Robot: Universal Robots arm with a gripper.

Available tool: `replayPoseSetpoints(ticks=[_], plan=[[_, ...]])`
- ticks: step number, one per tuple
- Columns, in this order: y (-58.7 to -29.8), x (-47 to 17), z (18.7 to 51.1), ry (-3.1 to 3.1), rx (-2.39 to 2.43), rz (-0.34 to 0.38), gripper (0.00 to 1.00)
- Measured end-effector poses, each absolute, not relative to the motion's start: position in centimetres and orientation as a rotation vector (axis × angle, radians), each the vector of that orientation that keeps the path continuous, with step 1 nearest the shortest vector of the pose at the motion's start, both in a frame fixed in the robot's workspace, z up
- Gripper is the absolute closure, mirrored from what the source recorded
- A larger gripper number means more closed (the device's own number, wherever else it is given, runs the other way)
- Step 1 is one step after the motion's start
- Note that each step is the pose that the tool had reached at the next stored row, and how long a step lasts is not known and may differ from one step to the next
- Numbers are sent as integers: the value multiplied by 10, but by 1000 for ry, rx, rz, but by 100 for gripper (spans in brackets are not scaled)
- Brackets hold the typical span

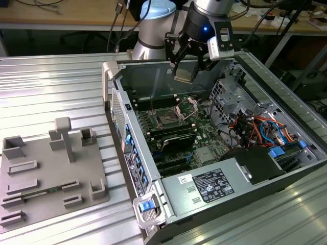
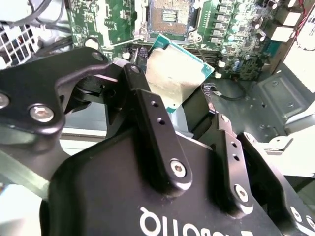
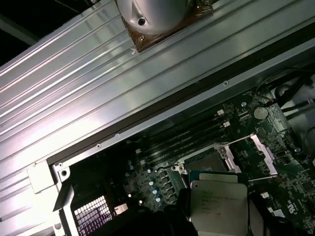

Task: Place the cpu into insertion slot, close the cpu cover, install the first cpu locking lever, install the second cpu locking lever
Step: 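Place the cpu into insertion slot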

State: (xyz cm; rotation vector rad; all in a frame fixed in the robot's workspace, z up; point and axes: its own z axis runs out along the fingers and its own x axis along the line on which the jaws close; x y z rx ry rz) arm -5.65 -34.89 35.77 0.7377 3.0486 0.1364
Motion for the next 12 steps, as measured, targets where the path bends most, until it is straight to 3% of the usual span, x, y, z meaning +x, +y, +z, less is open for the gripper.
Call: replayPoseSetpoints(ticks=[12], plan=[[-349, -57, 343, 2954, 1029, 135, 45]])
